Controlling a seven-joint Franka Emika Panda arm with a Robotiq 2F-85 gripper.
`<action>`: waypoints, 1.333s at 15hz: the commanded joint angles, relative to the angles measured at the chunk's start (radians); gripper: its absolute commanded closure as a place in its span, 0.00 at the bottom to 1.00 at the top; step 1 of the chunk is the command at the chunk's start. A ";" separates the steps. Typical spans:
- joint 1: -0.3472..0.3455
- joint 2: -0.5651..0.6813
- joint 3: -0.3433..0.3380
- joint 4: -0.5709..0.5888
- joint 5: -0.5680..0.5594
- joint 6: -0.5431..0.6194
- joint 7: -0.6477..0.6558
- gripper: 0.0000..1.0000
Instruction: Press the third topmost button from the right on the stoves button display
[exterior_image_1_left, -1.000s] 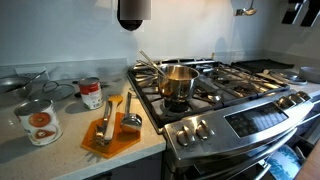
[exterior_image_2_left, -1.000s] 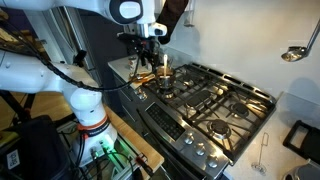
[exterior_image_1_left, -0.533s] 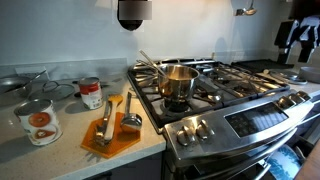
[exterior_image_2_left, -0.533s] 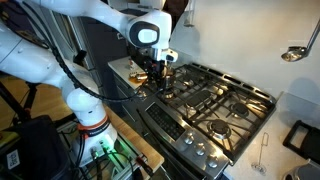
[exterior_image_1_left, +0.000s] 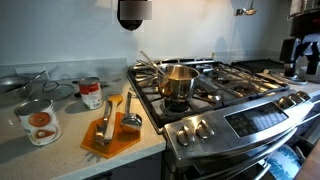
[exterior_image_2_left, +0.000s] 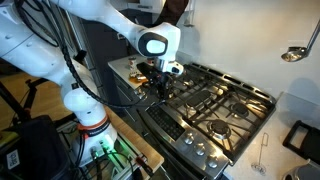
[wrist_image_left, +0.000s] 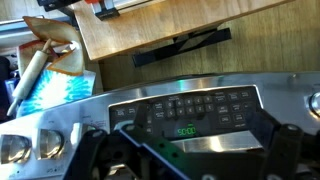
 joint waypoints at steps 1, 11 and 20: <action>-0.004 -0.003 0.007 0.001 0.002 -0.002 -0.002 0.00; -0.031 0.266 -0.012 0.009 -0.096 0.128 0.006 0.27; -0.037 0.496 -0.046 0.047 -0.069 0.292 -0.018 0.96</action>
